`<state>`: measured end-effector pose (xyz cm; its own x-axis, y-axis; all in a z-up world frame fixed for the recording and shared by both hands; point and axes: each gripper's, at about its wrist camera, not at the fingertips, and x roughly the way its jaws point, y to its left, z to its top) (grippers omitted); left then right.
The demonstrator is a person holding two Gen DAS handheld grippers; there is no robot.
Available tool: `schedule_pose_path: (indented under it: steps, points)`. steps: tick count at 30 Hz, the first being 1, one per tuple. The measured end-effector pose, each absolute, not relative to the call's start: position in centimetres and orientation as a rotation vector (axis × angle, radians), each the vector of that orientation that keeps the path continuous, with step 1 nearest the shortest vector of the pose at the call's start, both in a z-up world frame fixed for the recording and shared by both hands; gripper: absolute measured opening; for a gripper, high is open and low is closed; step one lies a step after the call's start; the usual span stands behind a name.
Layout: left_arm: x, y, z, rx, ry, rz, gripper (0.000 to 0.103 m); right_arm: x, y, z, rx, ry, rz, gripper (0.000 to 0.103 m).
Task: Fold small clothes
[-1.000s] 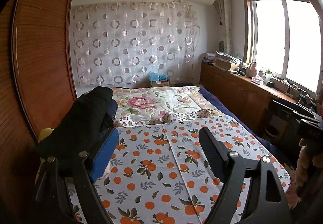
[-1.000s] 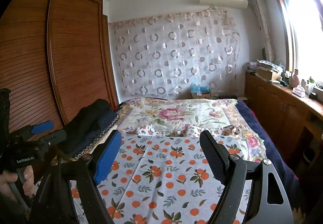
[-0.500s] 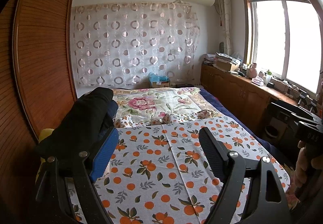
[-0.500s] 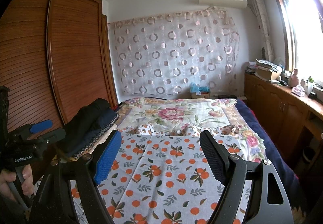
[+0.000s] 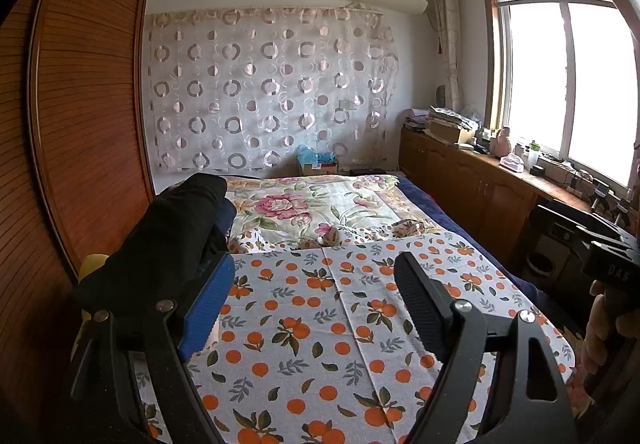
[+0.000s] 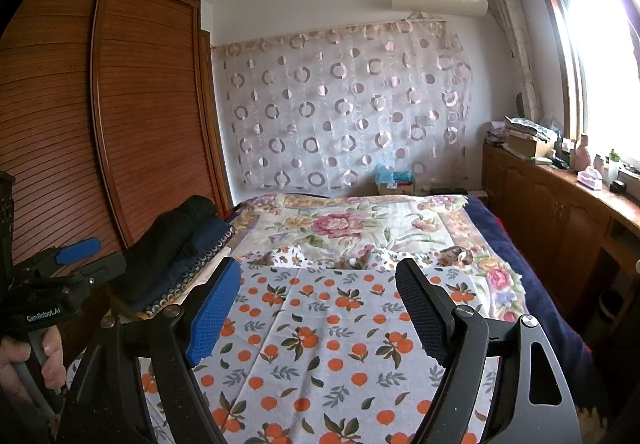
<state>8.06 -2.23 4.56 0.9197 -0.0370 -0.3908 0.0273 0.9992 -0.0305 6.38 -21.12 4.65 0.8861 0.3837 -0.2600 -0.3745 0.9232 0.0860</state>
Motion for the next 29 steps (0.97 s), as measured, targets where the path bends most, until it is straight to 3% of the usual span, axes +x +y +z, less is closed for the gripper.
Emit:
schedule_pose_path:
  steps: [29]
  points:
    - [7.7, -2.35, 5.09, -0.027, 0.393, -0.035, 0.082, 6.36, -21.95, 4.92, 0.029, 0.277, 0.403, 0.081]
